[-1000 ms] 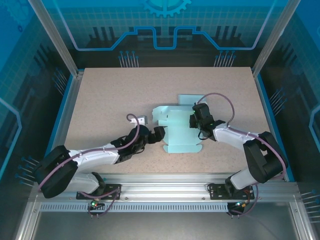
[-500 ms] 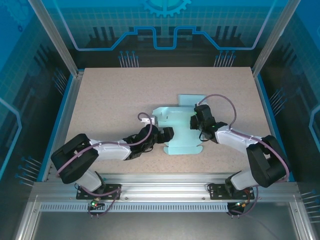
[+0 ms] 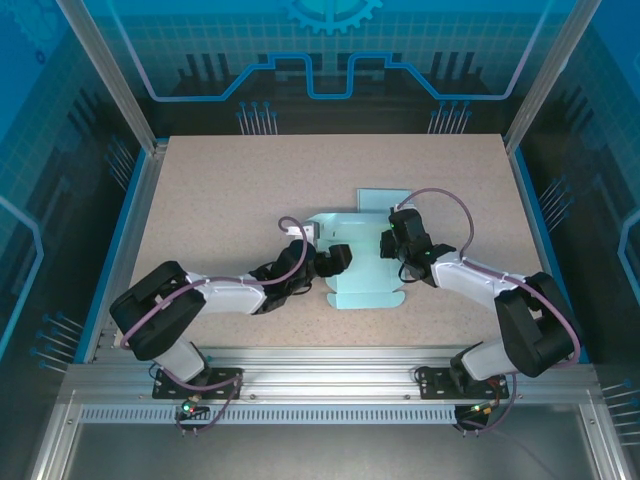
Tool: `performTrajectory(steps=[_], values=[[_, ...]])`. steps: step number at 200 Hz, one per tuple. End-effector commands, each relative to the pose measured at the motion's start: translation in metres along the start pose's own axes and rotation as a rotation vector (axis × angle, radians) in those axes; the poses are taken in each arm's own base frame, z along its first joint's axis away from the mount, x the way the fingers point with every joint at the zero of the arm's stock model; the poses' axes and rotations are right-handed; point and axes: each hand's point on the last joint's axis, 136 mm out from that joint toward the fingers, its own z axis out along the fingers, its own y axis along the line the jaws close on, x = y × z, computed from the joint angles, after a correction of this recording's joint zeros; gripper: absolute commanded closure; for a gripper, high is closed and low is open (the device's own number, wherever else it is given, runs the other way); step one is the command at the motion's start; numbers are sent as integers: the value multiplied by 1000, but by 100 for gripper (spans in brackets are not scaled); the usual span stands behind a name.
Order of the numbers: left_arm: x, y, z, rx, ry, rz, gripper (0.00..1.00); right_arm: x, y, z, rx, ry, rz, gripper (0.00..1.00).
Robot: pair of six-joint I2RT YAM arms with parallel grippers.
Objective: Fold the paper box
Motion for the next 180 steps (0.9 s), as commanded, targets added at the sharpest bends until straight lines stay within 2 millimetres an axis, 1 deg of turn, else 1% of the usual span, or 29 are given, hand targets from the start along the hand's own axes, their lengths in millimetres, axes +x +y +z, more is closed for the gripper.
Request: performTrajectory(steps=[1, 18, 59, 94, 118, 138, 158, 180], values=[[-19, -25, -1, 81, -45, 20, 15, 0, 8, 0, -24, -4, 6, 99], [-20, -30, -1, 110, -47, 24, 19, 1, 8, 1, -25, 2, 7, 99], [-22, -45, 3, 168, -48, 67, 20, 2, 9, 2, -31, 7, 5, 99], [-20, -49, 20, 169, -41, 112, 19, 2, 13, 1, -46, 6, 1, 99], [-13, -55, 32, 200, -14, 123, 19, 3, 14, 0, -55, 6, -2, 99], [-8, -55, 39, 207, 4, 116, 18, 3, 14, 1, -55, 9, -5, 99], [-6, -55, 34, 219, 6, 113, 18, 3, 13, 1, -49, 11, -4, 99], [-11, -57, 16, 232, -8, 119, 18, 3, 12, 2, -40, 10, -5, 99]])
